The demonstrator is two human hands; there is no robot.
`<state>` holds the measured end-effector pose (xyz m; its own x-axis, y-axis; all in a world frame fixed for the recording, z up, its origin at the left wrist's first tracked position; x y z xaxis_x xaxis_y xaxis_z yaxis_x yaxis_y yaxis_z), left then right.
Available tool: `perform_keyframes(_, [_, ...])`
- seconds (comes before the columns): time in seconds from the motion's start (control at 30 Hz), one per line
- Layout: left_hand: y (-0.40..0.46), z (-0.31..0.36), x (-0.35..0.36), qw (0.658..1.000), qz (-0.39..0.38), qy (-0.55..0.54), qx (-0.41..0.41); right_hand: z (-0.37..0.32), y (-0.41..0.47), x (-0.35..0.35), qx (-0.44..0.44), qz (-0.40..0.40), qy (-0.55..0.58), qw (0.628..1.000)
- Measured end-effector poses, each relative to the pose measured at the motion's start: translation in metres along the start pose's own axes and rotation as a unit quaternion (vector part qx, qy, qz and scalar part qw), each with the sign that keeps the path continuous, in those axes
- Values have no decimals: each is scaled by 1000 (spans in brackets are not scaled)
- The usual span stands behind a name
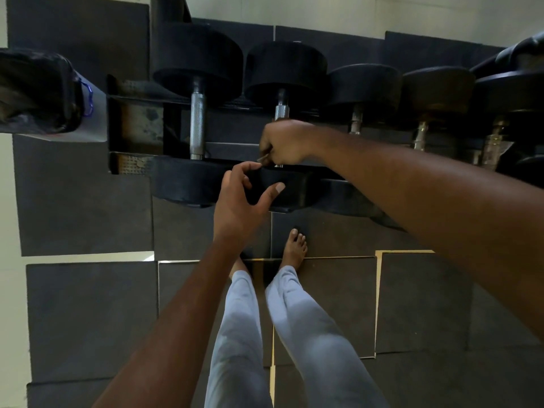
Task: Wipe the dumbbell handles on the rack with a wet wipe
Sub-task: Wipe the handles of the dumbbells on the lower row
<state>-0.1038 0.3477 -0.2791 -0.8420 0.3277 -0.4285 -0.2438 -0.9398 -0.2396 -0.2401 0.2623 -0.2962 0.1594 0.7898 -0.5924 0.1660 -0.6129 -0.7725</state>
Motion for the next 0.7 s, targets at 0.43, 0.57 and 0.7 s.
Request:
perform_keyframes(0.43, [-20, 71, 62, 996, -6, 70, 50, 200, -127, 18, 98, 227, 352, 903])
perform_keyframes(0.57, [-21, 90, 134, 994, -54, 62, 70, 223, -130, 29, 99, 219, 282, 929])
perform_keyframes(0.7, [-22, 80, 157, 996, -38, 65, 39, 202, -116, 36, 11, 163, 201, 966])
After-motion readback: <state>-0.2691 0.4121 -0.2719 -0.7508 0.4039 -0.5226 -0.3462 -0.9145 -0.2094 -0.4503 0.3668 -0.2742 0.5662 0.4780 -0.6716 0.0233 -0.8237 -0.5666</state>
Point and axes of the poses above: each hand's wrist, its own y-axis towards the middle knuckle, its own x-axis out of the palm, z = x × y, the point moved 10 cm from there along y, towards the middle knuckle, and after that the axes turned 8 degrees about x, right-handed, at the moved point
